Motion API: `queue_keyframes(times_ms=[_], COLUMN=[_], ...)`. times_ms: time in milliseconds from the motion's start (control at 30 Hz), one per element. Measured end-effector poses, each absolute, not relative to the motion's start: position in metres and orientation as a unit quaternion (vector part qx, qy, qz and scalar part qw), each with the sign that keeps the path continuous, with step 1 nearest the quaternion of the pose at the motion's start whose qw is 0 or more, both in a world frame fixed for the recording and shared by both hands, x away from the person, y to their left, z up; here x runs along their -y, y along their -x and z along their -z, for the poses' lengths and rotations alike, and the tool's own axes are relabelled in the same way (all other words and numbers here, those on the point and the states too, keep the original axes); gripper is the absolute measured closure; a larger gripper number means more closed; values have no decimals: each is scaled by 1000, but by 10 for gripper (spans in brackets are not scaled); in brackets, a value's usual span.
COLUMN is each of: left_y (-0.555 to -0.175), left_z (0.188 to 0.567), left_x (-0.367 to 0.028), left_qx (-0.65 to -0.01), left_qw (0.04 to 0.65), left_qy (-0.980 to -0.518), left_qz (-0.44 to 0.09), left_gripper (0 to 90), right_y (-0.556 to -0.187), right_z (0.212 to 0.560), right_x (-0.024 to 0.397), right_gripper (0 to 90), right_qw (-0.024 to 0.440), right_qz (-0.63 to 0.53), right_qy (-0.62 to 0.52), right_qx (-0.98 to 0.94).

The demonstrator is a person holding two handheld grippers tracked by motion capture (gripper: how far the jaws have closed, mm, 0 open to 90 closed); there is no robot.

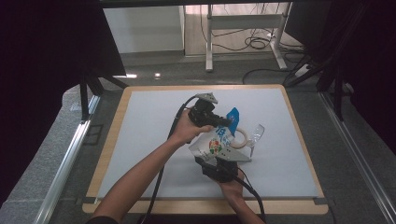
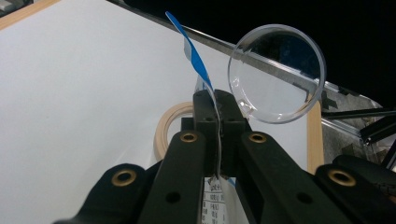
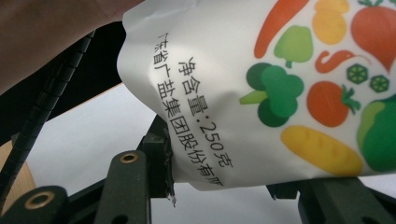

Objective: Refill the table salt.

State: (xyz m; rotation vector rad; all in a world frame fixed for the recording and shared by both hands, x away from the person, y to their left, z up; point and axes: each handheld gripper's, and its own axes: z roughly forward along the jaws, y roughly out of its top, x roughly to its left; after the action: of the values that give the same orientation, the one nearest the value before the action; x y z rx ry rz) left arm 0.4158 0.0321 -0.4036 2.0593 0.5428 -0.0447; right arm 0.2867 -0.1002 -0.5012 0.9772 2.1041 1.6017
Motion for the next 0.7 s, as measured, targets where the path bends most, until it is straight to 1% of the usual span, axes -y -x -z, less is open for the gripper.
queue_keyframes(times_ms=[700], left_y=[-416], left_z=[402], left_x=[-27], left_qx=[-218], left_qw=[485], left_qy=[-847], left_qz=[21], left_gripper=[898], right_y=[-286], right_z=[500], right_x=[102], right_gripper=[533], right_qw=[161], right_qz=[-569], right_qy=[-347], right_qx=[-728])
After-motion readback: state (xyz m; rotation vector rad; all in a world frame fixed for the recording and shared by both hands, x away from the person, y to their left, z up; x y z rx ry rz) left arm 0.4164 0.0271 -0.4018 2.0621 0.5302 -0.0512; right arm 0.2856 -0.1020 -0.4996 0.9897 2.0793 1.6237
